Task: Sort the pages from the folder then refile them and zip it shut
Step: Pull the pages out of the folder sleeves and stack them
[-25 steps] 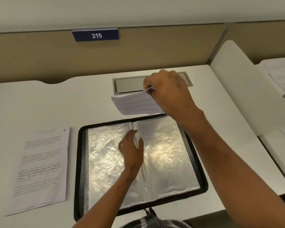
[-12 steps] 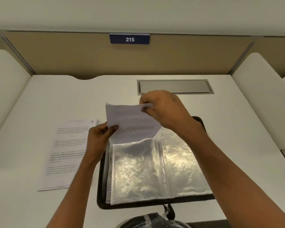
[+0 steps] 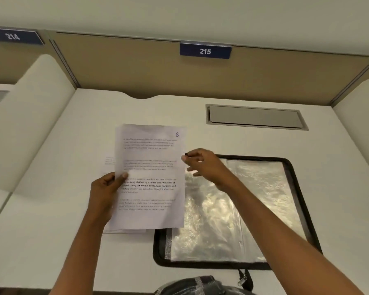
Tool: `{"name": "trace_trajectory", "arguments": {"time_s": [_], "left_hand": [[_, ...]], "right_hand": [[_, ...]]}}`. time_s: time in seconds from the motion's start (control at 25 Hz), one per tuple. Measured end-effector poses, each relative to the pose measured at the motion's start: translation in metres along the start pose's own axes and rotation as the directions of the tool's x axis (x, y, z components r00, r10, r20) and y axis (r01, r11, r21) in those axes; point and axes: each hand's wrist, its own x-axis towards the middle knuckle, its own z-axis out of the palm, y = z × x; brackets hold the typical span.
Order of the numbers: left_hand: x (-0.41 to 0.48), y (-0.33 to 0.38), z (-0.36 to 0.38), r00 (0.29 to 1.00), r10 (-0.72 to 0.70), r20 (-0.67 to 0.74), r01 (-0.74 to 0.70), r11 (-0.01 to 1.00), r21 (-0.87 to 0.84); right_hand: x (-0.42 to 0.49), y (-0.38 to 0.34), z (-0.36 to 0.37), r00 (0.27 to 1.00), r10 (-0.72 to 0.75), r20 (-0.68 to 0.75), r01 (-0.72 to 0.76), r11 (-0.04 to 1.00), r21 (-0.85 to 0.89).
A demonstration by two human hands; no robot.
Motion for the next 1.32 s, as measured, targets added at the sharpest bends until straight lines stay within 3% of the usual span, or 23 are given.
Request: {"name": "trace_trajectory", "arguments": {"time_s": [0.12,0.4,0.6,0.72,0.88,1.16,1.32], "left_hand": [[0.006,-0.011,-0.036,0.993,-0.098,-0.062,0.1,0.994,0.037],[0.024,-0.021,-0.099,0.965,-0.146,-0.219,0.194,0.956,0.221],[0.048,-0.024,-0.105,0.97,-0.055,-0.236,0.15,0.901,0.407],[0.061,-0.027,-0.1,0.961,0.015,-0.277,0.151,0.809,0.568],[0.07,-0.045,-0.093,0.931,0.243,-0.272,0.033,0.686,0.727],[0.078,-0.077,-0.083,0.95,0.264,-0.168,0.0,0.538,0.843],[0.065,-0.069,-0.062,0.926,0.248,-0.284,0.108,0.547,0.83]], "right_hand": [[0.004,0.036,0.068,0.98,0.114,0.163,-0.113,0.994,-0.012],[0.013,0.054,0.154,0.984,0.098,0.146,-0.098,0.995,-0.008],[0.032,0.054,0.164,0.993,0.116,0.034,-0.115,0.993,-0.023],[0.04,0.058,0.167,0.996,0.086,-0.029,-0.088,0.992,-0.094],[0.039,0.066,0.171,0.996,0.025,-0.091,-0.04,0.987,-0.158],[0.027,0.068,0.191,0.999,-0.031,0.037,0.039,0.971,-0.235],[0.023,0.068,0.182,0.995,-0.05,0.081,0.069,0.967,-0.247]]}}
